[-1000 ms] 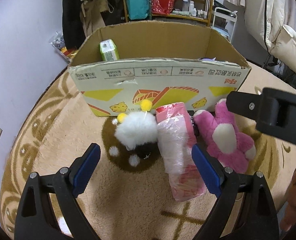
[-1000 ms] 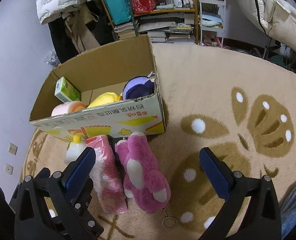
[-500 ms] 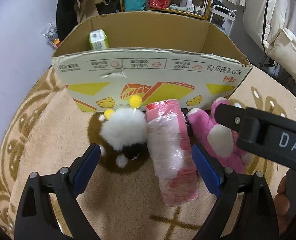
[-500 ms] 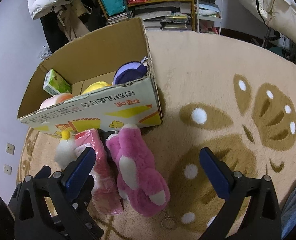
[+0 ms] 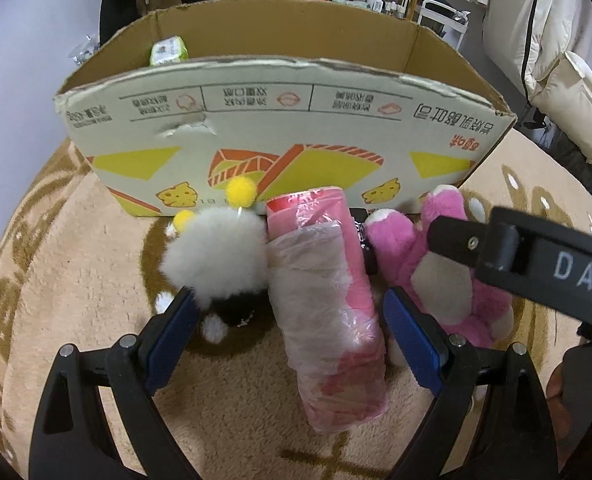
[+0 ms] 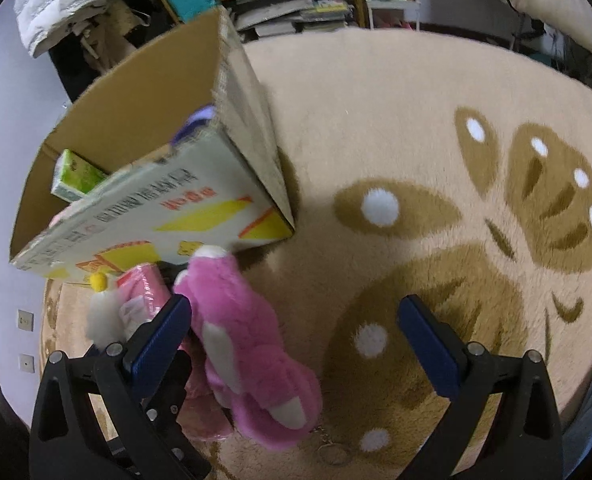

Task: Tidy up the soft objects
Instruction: 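Grasp the pink wrapped roll with the left tool while the right tool grasps the pink plush bear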

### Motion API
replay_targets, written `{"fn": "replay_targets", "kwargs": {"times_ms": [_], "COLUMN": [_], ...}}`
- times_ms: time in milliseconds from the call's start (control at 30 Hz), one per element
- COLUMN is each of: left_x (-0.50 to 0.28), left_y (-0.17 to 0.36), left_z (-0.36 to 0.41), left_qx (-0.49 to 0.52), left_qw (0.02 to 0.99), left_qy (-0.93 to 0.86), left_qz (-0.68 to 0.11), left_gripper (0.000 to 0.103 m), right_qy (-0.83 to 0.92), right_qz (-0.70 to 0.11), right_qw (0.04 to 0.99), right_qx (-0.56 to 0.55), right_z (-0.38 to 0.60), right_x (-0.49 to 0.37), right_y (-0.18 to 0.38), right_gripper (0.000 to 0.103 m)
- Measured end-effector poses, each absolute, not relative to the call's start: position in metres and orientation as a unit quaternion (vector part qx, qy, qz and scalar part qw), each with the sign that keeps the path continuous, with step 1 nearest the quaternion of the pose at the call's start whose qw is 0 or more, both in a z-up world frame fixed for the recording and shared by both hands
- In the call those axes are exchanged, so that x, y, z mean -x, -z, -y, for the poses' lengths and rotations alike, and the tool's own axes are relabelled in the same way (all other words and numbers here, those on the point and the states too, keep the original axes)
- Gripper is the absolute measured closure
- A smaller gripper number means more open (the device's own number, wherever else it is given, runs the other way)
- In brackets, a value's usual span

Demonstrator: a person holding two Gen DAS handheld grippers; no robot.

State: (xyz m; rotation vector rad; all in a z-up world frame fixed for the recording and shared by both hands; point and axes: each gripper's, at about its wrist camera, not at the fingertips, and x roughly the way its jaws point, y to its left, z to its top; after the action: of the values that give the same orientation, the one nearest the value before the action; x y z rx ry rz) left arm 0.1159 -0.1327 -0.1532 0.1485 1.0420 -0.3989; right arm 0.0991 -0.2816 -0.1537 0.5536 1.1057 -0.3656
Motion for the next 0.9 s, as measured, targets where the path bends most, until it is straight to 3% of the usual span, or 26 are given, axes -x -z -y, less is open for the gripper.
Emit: {"fn": "replay_targets", "kwargs": {"times_ms": [333,533,600,733,900], "left_x": [-0.121,-0.127,-0.125,-0.126,-0.119], "left_y": [0.167,0.171,0.173,0.178,0.185], "left_z": [0.142,0.144,0.146,0.154,0.154], "left_qx": [-0.073,-0.066,-0.070,-0.077,-0.071], "left_qw": [0.837,0.832,0.831,0.827,0.822], "left_qy": [0.177,0.175,0.174,0.173,0.183], "left_qz": [-0.512,-0.522,-0.524,-0.529,-0.535], "left_gripper": [0.011,0.011,0.011,0.011,0.019], "right_qy": [0.162,0.145,0.137,0.089,0.080], "right_qz": [-0.530,-0.532,-0.529,-0.519,-0.522], "right_qw": [0.790,0.791,0.796,0.794,0.810], "right_qx": [-0.264,-0.264,-0.261,-0.303,-0.255], "right_z": [0.284,0.277,0.273,0.268,0.248], "right_x": [-0.103,-0.112,-0.113,-0.116,-0.124], "right_y": [0.165,0.166,0.165,0.167,0.163], "right_gripper": [0.000,0.011,0.018,0.062,0.066]}}
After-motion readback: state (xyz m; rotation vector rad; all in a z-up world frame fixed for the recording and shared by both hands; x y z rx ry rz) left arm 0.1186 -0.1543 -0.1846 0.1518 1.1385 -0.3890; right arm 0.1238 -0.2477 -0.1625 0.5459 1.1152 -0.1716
